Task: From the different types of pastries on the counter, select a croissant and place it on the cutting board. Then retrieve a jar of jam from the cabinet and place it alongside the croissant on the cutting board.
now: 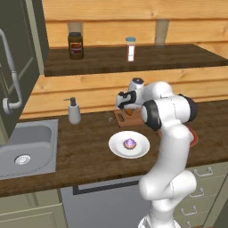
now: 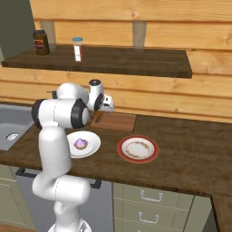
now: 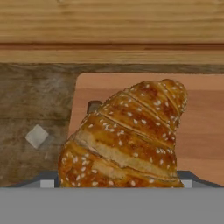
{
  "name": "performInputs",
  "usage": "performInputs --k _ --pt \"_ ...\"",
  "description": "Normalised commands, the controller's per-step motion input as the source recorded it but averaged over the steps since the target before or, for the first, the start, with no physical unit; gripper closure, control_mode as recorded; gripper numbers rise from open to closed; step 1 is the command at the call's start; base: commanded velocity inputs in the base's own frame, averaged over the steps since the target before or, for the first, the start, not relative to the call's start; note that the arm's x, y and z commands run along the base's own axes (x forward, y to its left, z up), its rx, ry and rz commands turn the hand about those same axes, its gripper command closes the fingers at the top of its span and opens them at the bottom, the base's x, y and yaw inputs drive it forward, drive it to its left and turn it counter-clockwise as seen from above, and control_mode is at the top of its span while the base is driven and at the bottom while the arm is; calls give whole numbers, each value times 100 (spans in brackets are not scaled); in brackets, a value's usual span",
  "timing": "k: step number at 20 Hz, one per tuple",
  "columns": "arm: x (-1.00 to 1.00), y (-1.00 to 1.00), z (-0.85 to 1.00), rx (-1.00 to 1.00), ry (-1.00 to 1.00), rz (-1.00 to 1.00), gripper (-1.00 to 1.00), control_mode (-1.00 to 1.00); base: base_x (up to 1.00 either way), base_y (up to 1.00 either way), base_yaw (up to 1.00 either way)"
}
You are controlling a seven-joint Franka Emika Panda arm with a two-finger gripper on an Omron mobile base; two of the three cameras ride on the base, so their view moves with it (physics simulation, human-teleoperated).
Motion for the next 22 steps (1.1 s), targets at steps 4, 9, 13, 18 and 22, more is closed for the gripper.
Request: performInputs --k 4,9,13,18,22 --pt "17 0 -21 0 0 0 100 -100 0 0 0" --pt "12 0 -19 0 0 0 100 -100 0 0 0" --pt "0 0 -26 0 4 0 100 -100 0 0 0" --pt "4 0 -27 0 4 0 100 -100 0 0 0" --pt "27 0 -25 0 0 0 100 -100 0 0 0"
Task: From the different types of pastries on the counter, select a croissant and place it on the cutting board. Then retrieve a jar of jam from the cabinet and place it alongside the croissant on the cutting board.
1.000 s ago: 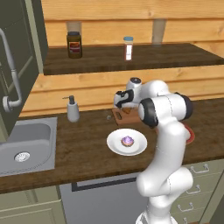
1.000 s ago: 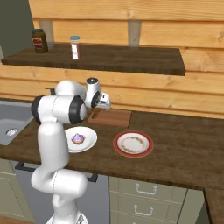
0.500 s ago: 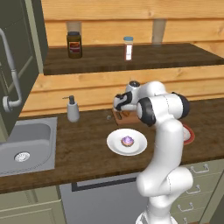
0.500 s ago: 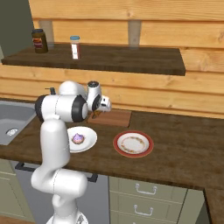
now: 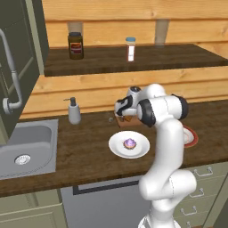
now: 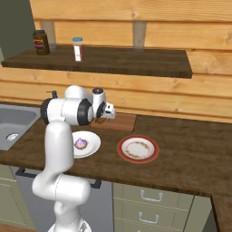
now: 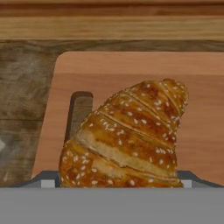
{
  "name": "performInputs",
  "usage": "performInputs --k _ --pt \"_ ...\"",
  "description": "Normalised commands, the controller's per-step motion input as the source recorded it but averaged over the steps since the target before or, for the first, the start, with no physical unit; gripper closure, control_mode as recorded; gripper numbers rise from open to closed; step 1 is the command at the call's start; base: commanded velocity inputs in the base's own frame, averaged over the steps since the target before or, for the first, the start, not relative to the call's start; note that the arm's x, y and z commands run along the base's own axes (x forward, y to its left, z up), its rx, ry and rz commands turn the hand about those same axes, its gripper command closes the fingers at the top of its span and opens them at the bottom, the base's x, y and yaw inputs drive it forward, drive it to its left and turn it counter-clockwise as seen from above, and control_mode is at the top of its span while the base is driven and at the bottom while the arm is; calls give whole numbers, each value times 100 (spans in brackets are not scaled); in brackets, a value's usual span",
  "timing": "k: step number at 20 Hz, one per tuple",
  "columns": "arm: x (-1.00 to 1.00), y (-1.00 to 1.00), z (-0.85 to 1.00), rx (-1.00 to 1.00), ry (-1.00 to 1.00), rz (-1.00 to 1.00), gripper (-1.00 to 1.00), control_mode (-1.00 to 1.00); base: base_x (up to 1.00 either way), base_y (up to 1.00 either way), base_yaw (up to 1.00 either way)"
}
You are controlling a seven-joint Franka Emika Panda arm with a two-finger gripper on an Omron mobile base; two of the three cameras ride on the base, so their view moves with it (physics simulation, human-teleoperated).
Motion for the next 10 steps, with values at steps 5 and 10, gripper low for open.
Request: performInputs --k 5,10 --pt "13 0 -23 0 0 0 100 -100 0 0 0" --pt "5 0 -20 0 0 0 100 -100 0 0 0"
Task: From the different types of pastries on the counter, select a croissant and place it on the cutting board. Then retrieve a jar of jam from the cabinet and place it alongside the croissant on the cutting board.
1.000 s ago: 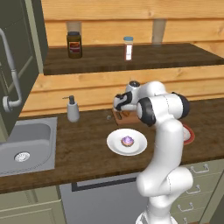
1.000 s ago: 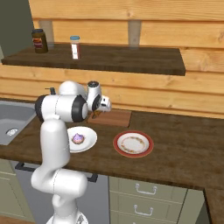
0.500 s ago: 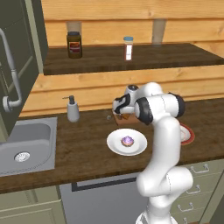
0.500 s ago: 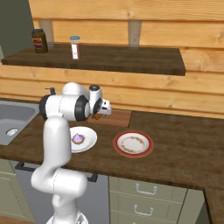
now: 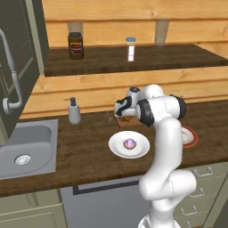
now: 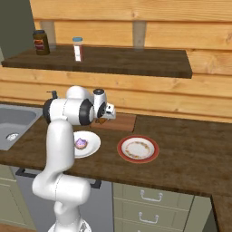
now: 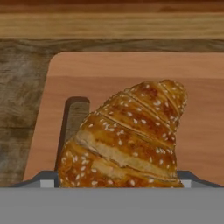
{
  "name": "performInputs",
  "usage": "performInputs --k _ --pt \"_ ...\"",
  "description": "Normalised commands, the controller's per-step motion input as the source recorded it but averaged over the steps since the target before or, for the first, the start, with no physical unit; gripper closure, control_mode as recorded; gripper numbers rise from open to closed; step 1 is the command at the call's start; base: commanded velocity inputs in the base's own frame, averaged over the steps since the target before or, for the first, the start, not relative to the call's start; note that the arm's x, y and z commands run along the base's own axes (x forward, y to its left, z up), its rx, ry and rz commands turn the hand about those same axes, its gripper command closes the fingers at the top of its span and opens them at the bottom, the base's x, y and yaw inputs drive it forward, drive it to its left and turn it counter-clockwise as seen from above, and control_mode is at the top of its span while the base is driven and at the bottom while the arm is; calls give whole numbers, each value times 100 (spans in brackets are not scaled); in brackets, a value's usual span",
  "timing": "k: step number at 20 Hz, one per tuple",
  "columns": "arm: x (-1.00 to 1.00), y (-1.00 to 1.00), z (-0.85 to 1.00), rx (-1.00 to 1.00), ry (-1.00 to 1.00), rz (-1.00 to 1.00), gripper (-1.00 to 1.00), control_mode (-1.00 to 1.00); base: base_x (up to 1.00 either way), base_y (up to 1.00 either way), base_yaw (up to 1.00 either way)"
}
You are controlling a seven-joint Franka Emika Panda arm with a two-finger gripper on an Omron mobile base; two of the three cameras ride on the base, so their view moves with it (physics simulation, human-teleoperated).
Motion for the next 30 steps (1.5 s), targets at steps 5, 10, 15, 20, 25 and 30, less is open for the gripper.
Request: performInputs --k 5,10,15,20,25,30 --pt "1 0 -20 0 0 0 -100 -100 0 0 0" --pt "0 0 -3 0 6 0 -100 -100 0 0 0" --pt "0 0 26 1 15 0 -100 -100 0 0 0" --pt "0 0 37 0 4 0 -100 -100 0 0 0" --pt "0 0 28 0 3 0 -100 -100 0 0 0" --pt "-36 0 3 1 3 0 -100 -100 0 0 0"
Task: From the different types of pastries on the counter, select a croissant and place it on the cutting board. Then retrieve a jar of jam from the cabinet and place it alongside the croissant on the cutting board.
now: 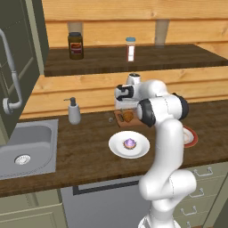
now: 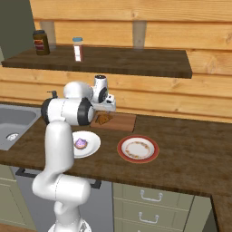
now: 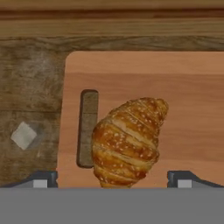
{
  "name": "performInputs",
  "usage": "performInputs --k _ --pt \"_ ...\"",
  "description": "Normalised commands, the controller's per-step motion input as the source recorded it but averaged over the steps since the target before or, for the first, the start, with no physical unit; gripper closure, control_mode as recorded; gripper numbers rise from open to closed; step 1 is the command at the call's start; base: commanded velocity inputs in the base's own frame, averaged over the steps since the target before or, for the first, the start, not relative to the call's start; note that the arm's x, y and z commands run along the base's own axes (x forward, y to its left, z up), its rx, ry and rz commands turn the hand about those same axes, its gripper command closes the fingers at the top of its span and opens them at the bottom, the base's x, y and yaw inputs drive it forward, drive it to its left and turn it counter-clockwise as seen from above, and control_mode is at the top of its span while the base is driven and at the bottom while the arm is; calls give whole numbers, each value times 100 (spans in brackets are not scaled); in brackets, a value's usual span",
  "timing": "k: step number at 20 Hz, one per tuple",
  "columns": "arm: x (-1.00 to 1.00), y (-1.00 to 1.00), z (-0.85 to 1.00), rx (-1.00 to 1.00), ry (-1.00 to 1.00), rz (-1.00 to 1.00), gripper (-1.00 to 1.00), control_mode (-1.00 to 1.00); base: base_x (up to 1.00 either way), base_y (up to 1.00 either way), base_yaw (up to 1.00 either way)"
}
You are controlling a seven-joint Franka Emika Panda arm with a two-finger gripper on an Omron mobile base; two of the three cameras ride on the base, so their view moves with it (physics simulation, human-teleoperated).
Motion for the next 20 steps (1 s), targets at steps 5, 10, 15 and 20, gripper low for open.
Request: performInputs --k 5,10,15,20 --pt "-97 0 0 0 -3 0 -100 -100 0 0 0" --pt "-100 0 0 0 -5 0 -100 -100 0 0 0" --pt "-100 0 7 1 -4 0 -100 -100 0 0 0" --pt "-97 0 25 4 0 0 -100 -100 0 0 0"
